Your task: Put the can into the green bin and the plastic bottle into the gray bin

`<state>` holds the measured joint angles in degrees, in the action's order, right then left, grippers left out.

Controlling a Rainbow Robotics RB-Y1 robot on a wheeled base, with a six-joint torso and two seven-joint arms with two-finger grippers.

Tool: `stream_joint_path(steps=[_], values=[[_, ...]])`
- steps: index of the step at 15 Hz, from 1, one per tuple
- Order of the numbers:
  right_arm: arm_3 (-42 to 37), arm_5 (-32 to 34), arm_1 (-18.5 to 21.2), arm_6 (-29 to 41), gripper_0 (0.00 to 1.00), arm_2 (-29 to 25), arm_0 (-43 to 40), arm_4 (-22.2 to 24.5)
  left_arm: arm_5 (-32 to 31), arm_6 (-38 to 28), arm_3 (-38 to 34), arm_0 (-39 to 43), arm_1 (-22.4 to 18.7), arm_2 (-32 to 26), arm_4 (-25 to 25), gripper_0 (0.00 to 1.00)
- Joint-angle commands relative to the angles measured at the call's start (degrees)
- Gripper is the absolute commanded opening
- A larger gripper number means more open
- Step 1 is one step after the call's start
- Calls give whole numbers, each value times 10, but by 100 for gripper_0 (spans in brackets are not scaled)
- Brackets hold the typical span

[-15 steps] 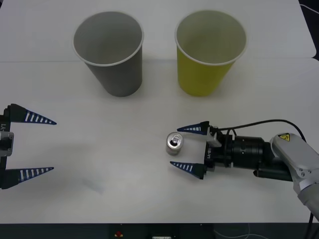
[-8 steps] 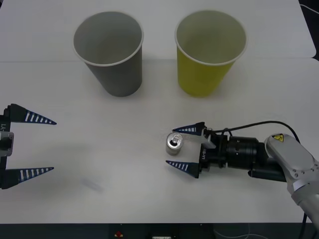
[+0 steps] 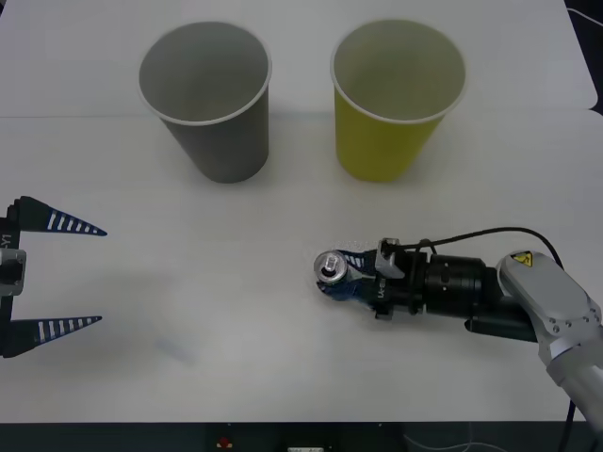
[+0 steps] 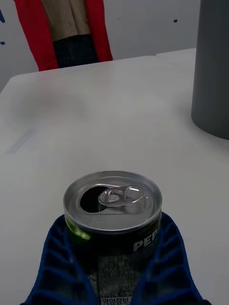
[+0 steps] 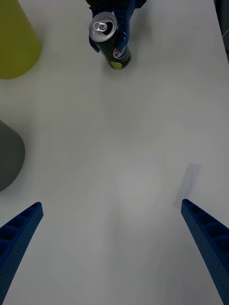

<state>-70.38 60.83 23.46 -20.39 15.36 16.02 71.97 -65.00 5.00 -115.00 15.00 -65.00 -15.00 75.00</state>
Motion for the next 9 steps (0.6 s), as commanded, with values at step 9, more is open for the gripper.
stream_joint_path(steps=[9], values=[[-51,-10,87,76,0,51,12,-58,0,0,0,0,0,0,0,100]])
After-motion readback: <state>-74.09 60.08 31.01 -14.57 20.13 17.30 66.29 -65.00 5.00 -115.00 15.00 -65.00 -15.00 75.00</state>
